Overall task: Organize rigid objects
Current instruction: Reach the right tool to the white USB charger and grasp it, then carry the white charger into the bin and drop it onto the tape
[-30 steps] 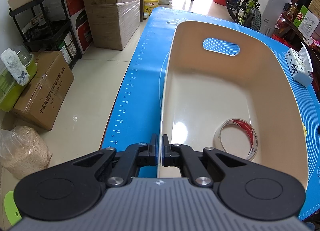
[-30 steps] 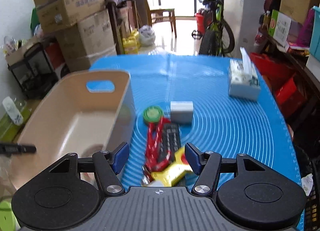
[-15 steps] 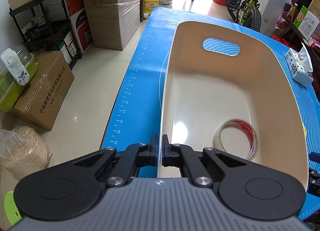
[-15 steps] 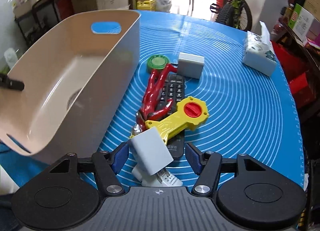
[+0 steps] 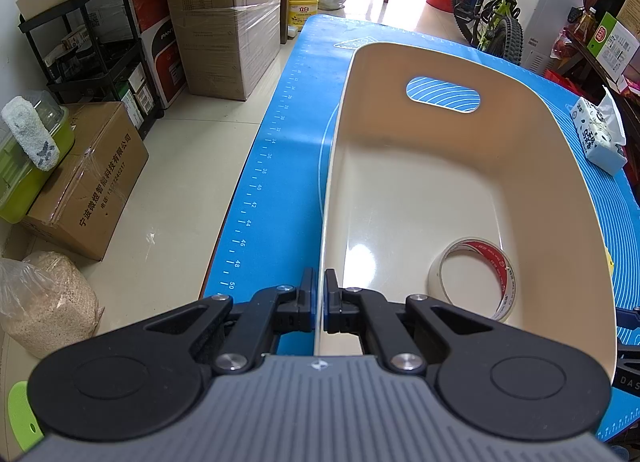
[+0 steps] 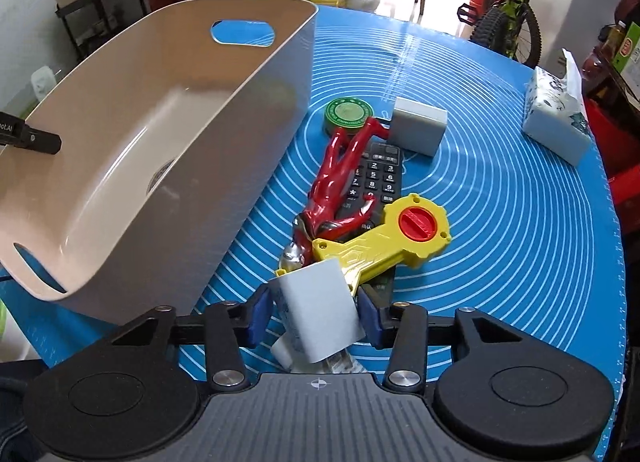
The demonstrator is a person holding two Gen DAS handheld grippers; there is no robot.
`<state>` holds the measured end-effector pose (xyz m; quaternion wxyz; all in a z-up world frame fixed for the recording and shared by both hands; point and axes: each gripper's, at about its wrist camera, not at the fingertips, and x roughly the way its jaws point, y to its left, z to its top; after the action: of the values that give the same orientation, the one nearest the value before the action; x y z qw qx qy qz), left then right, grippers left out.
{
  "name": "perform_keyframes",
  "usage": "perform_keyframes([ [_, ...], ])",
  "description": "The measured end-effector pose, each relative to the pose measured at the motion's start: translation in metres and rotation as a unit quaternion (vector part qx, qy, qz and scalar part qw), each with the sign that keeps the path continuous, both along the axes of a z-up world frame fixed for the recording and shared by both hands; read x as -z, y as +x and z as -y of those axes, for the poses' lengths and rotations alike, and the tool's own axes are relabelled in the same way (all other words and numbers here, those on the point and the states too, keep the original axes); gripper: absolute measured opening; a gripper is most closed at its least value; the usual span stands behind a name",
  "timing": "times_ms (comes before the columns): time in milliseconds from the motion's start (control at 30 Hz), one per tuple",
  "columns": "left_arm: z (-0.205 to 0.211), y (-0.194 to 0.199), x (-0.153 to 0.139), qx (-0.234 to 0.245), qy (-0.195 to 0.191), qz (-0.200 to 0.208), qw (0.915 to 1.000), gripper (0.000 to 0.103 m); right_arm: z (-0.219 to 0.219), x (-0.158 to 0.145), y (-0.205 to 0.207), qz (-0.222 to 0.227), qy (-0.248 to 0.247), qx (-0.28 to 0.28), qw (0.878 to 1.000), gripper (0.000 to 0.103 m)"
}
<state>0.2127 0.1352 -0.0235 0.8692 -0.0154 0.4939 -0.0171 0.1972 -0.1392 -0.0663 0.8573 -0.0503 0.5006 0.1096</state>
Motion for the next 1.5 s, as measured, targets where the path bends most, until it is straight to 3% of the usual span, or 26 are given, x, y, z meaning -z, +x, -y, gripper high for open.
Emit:
perform_keyframes([
  [500, 0.0, 0.0, 0.0, 0.0, 0.0, 0.0, 1.0, 0.005, 0.004, -0.012, -0.009, 0.028, 0.005, -0.003, 1.0, 0.046],
  [967, 0.0, 0.0, 0.0, 0.0, 0.0, 0.0, 1.0, 0.005, 0.009, -0.062, -0.013, 0.102, 0.019, 0.017, 0.994, 0.045],
  [1200, 0.0, 0.0, 0.0, 0.0, 0.0, 0.0, 1.0, 0.005, 0.002, -0.093, -0.001, 0.153, 0.026, 0.03, 0.987, 0.045],
  [1500, 0.0, 0.0, 0.0, 0.0, -0.001, 0.001, 1.0, 0.005, -0.021, -0.11, 0.019, 0.185, 0.037, 0.027, 0.982, 0.045],
])
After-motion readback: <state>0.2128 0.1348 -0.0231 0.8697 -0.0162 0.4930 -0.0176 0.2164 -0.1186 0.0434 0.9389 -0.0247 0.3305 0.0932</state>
